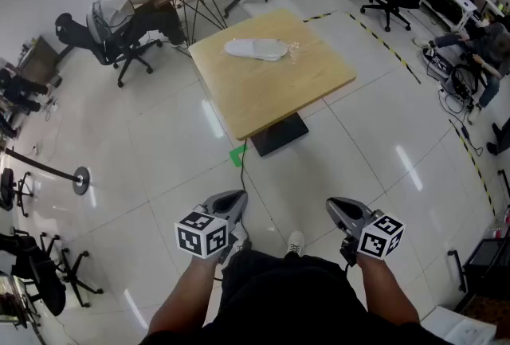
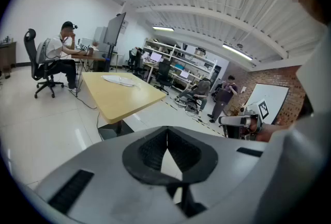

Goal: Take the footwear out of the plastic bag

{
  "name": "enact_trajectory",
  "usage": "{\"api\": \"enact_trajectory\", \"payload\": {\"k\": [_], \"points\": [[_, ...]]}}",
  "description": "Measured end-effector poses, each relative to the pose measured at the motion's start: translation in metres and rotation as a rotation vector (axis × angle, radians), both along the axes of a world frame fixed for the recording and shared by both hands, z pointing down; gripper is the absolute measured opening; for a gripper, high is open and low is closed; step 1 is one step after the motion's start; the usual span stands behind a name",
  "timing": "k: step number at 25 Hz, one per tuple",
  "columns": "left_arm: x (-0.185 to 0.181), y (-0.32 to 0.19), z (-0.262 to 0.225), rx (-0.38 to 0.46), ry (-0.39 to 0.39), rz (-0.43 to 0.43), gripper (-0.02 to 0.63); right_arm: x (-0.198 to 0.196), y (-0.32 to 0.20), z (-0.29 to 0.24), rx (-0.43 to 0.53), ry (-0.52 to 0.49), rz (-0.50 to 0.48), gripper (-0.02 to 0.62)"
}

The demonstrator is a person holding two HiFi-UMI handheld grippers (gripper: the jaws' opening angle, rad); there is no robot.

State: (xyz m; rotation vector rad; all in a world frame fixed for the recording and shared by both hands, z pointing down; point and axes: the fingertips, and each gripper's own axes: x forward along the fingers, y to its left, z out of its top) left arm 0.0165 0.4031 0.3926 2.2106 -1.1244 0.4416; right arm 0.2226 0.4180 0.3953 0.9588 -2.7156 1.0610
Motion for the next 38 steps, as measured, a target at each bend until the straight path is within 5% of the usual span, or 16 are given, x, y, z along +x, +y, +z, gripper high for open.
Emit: {"api": "enact_trajectory", "payload": {"k": [5, 13, 23, 31, 38], "points": [[-0.004, -0.012, 0.003, -0.006, -0.004, -0.072, 0.008, 0.024, -0.017, 0.003, 0.017, 0.0, -0.003, 0.002], [0.036, -0.028, -0.007, 0.028, -0.004, -0.029, 0.008, 0.057, -0.024, 0.008, 0.015, -0.01, 0.02, 0.002], [0.027, -0.069, 0.009, 0.011, -0.065, -0.008, 0.008, 0.057, -0.059, 0.019, -0.007, 0.008, 0.014, 0.002], [-0.014, -0.185, 0.012, 0.037, -0.035, -0.022, 0.008, 0.034, -0.149, 0.019, -0.016, 0.048, 0.053, 0.002], [-0.059, -0.301, 0.025, 0.027, 0.008, -0.03, 0.008, -0.025, -0.261, 0.016, -0.063, 0.062, 0.033, 0.002]]}}
